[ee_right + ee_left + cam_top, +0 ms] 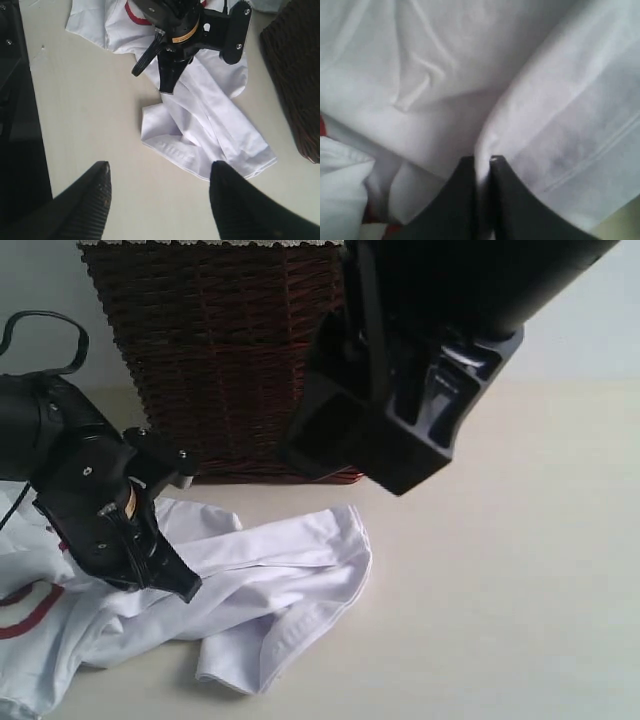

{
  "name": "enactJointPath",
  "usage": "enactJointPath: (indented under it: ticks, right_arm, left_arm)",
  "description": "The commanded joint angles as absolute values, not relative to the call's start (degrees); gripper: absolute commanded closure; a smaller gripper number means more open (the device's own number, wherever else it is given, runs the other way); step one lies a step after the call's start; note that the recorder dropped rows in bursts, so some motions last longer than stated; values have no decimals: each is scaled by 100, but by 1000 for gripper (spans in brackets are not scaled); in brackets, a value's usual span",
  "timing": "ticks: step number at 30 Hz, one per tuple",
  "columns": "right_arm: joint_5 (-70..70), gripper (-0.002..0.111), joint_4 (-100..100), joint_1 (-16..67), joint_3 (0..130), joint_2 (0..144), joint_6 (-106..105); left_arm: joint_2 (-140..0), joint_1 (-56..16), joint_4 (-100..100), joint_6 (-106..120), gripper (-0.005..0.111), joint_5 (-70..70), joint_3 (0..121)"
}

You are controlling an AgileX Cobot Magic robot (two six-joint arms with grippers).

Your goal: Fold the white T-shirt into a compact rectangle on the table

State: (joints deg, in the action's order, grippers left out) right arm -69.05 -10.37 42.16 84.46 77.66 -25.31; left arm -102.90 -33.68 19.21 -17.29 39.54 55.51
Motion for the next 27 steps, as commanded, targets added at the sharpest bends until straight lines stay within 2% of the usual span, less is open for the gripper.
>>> enactJointPath:
  ticks: [1,9,16,23,27]
  right_arm:
    - [-6881,52,-1042,4193,8433,7741,-2539]
    - [-6881,52,-1031,4193,8433,7741,-2539]
    - [-6881,52,-1031,4193,8433,7741,-2539]
    - [-6881,52,-1031,4193,8433,7741,-2539]
    - [-6860,52,-1033,4193,8433,7741,-2539]
  left_arm:
    - [-10171,-3358,1884,-1393,107,4558,5529]
    - [-8973,-3726,944,-159,107,5290,5529]
    - [-8240,-4394,350,246,107,6996,5503]
    - [-8261,-5094,-1373,1645,107,6996,5057]
    - [-8249,-5143,-1440,1733,106,6996,5016]
